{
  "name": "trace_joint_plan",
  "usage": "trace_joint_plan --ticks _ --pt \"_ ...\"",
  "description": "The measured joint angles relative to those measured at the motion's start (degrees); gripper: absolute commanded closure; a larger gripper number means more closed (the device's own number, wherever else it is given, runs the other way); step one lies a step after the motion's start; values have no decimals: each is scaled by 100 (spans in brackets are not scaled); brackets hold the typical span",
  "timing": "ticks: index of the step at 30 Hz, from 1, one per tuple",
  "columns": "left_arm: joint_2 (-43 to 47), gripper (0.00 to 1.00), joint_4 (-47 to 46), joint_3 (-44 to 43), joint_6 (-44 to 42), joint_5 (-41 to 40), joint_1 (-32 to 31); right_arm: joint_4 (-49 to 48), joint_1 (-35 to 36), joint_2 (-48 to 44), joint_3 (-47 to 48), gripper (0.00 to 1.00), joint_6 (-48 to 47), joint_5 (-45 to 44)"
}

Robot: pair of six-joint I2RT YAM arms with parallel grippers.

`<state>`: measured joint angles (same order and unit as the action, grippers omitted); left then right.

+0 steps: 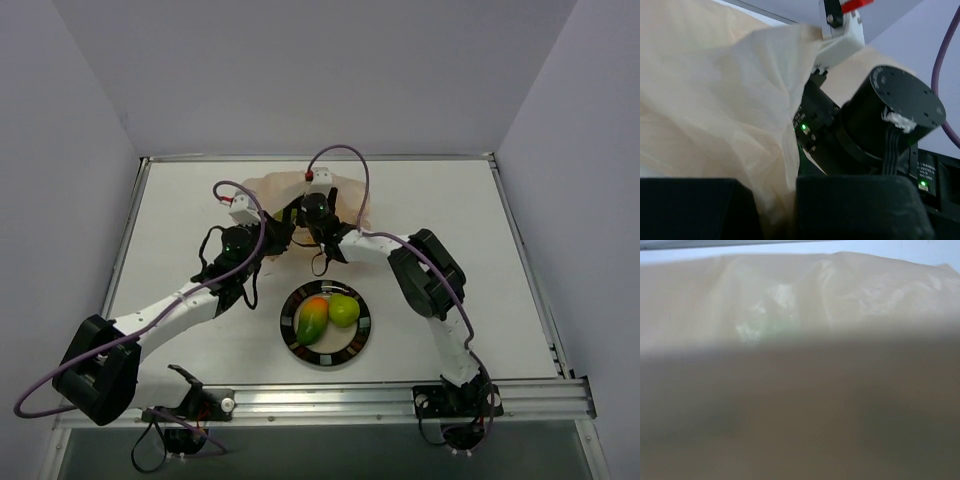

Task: Take the fake fruits out of the plastic bag

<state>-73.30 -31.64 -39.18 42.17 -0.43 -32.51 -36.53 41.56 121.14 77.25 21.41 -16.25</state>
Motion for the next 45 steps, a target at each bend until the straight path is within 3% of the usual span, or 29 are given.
trace_joint_plan --ticks 5,13,15,16,19,22,29,32,37,41,42,44,45 --pt "0 98 203 -13 59 17 0 -125 -24 675 916 0 -92 -22" --pt "-9 98 240 157 225 -13 0 -190 -57 1978 2149 1 94 501" --pt "-9 98 201 369 264 -90 2 -258 -57 2127 2208 27 131 640" --pt "-9 98 210 479 286 -111 11 -306 -57 2155 2184 48 175 675" --pt "-55 98 299 632 304 -138 39 -791 -61 1899 1510 77 221 610" --pt "-122 98 267 610 302 -129 37 -1110 -96 1167 199 86 188 367" --pt "-503 98 153 164 258 -11 -332 -1491 -245 -1285 -2221 86 33 -439" --pt "-455 98 195 94 101 -57 -750 -1740 -297 -2308 -2817 79 87 -616" --pt "17 97 310 450 -17 -356 -1021 -2205 -289 -2387 -2940 63 267 -319" --pt "267 44 507 839 -83 -787 -935 -2262 -291 -1558 -2743 55 400 289" --pt "269 22 590 870 -105 -863 -909 -2229 -291 -1355 -2680 54 415 426" --pt "280 6 715 863 -173 -920 -870 -2164 -293 -1036 -2610 53 455 695" --pt "313 5 791 833 -221 -944 -863 -2107 -297 -964 -2610 53 470 776"
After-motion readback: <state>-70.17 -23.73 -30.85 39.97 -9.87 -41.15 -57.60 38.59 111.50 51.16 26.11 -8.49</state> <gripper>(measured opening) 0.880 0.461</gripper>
